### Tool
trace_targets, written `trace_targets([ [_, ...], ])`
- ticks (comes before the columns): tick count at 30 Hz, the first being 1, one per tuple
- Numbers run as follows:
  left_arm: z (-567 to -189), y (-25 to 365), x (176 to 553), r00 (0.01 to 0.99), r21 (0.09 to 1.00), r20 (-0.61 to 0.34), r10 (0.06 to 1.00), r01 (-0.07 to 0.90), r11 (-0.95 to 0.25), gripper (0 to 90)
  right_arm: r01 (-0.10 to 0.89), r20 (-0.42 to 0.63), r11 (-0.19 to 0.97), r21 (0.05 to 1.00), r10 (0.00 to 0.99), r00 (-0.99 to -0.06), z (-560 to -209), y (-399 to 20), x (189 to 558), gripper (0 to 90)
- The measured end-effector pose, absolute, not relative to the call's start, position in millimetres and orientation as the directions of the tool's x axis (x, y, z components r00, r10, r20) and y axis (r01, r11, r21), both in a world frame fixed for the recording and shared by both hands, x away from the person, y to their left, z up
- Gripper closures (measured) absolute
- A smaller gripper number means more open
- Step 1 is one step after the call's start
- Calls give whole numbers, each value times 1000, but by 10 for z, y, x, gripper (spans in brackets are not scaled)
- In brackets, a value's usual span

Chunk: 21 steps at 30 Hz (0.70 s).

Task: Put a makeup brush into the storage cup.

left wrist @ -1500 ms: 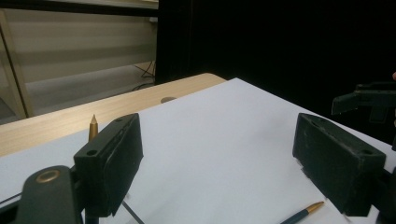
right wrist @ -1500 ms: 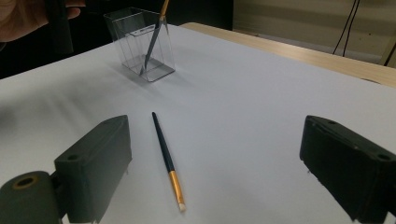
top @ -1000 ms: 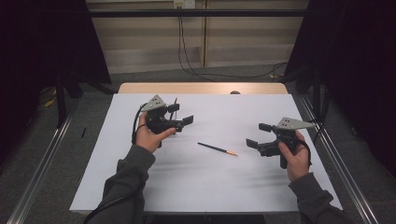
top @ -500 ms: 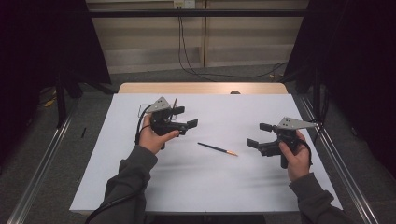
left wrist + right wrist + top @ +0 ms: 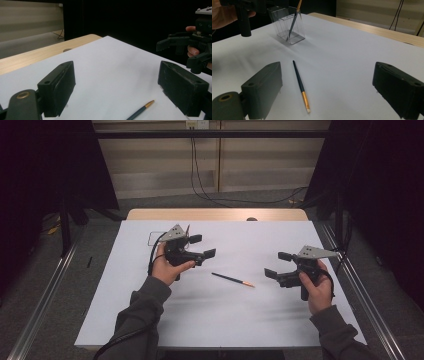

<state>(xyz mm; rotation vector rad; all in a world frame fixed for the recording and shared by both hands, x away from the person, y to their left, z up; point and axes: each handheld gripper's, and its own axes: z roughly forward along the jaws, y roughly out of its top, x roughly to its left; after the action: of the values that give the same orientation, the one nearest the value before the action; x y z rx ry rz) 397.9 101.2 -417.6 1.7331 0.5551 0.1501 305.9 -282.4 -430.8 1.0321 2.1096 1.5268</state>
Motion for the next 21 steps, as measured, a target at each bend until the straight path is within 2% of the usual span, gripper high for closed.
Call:
trace_targets([
  [21, -4232, 788, 3975, 896, 952, -203, 395, 275, -135, 143, 356, 141, 153, 922, 724, -676, -4308, -2859, 3058, 85],
])
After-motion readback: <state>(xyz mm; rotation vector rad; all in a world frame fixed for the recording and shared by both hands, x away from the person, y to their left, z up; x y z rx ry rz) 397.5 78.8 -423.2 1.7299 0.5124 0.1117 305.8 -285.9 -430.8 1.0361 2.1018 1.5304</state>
